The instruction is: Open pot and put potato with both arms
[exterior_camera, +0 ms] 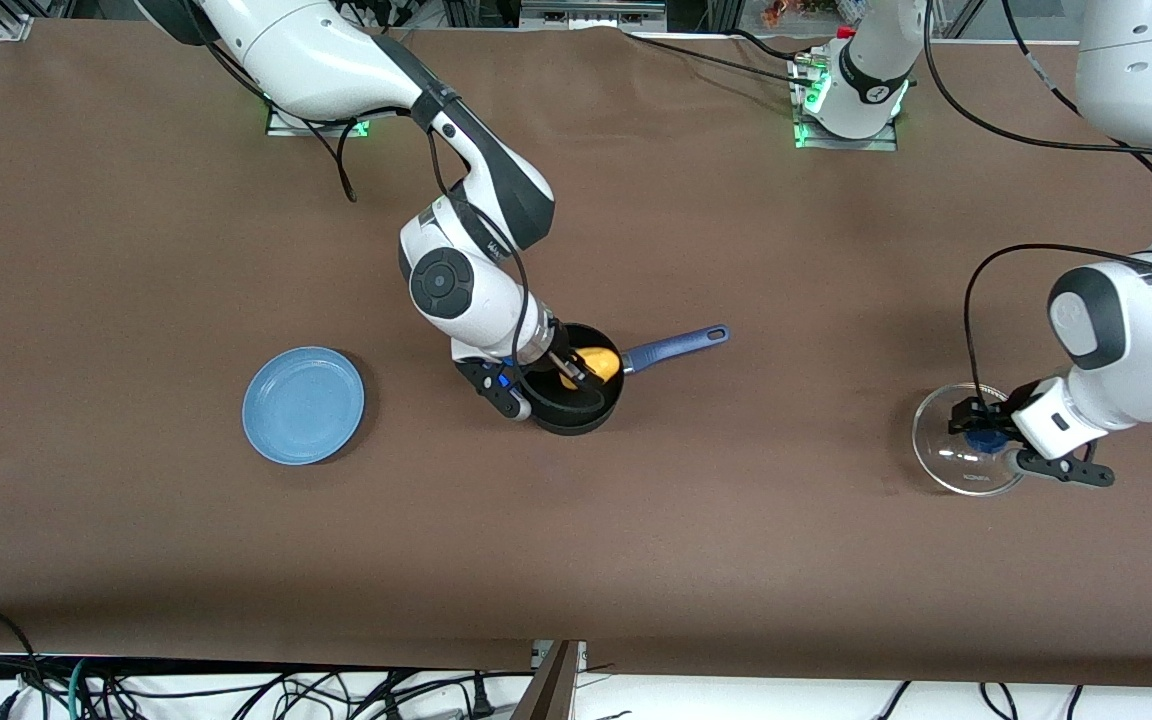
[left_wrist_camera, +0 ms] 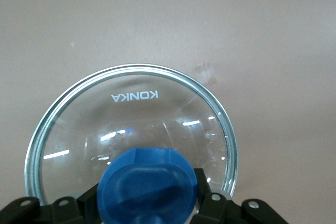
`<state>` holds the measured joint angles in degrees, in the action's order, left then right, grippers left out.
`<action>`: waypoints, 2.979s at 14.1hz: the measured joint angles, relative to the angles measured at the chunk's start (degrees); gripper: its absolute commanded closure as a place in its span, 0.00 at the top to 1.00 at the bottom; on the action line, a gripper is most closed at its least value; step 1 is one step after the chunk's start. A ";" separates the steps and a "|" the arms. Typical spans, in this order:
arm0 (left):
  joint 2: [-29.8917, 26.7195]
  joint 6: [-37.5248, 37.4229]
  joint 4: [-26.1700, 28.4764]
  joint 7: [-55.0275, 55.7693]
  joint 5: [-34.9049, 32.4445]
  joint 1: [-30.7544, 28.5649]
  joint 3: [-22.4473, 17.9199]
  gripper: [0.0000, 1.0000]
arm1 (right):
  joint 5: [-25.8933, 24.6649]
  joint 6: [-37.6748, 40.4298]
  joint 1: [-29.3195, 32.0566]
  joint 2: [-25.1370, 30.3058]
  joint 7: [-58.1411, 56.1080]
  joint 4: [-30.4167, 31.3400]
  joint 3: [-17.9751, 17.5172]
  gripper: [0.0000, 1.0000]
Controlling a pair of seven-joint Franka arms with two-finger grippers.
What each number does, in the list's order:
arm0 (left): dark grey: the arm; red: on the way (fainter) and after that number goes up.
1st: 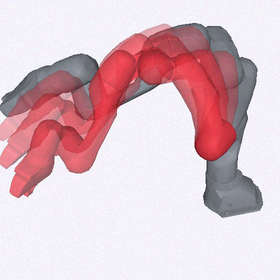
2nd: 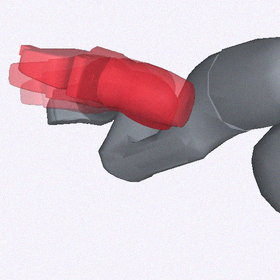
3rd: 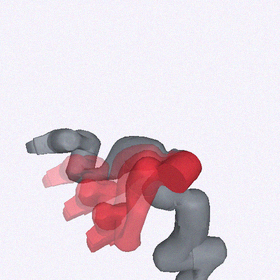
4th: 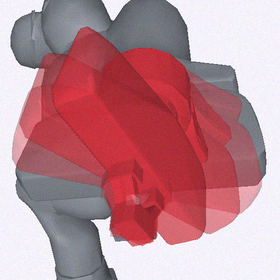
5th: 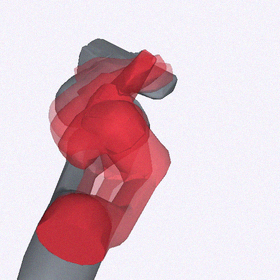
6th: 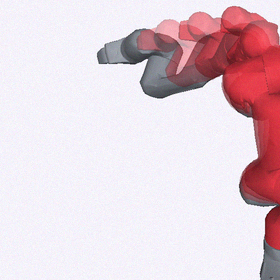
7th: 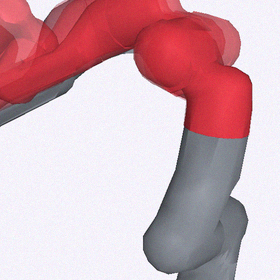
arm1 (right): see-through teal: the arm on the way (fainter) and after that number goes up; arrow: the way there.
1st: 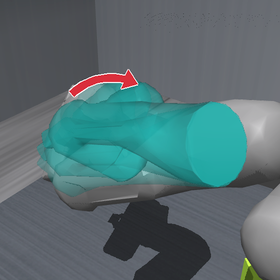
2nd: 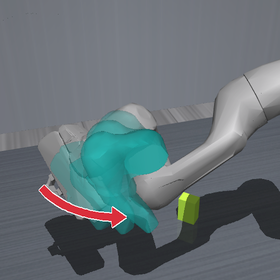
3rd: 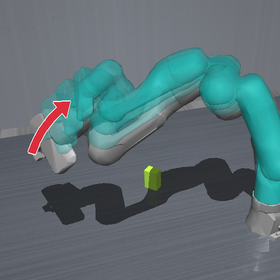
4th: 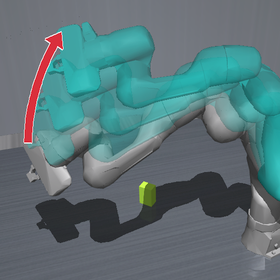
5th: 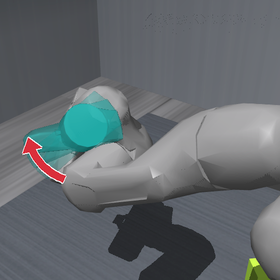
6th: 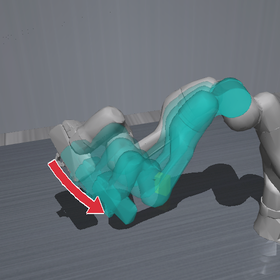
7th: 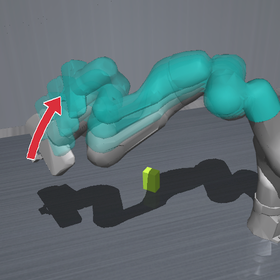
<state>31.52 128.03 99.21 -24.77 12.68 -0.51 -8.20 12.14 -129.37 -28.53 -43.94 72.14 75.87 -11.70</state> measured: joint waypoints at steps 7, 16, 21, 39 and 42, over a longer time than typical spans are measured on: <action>1.97 4.03 5.18 0.00 2.62 0.03 0.02 1.00 | -7.47 12.37 1.58 5.39 -12.12 -2.22 5.19 1.00; -1.78 -10.61 -5.65 3.89 0.61 0.19 -0.43 1.00 | -7.40 43.52 9.21 24.29 -45.34 -1.64 13.99 1.00; -11.43 -26.32 -13.37 17.82 -5.42 2.35 0.98 1.00 | -7.36 49.72 9.50 34.34 -60.02 5.27 22.50 1.00; -19.85 -43.26 -18.49 19.56 -12.74 2.71 3.89 1.00 | -13.83 45.35 17.98 43.74 -67.78 14.80 15.64 1.00; -19.85 -43.26 -18.49 19.57 -12.74 2.72 3.95 1.00 | -14.40 45.23 17.98 43.57 -67.71 13.58 15.43 1.00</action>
<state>11.66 84.77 80.72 -5.21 -0.06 2.21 -4.25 -2.26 -84.14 -10.55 -0.37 4.43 89.45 3.73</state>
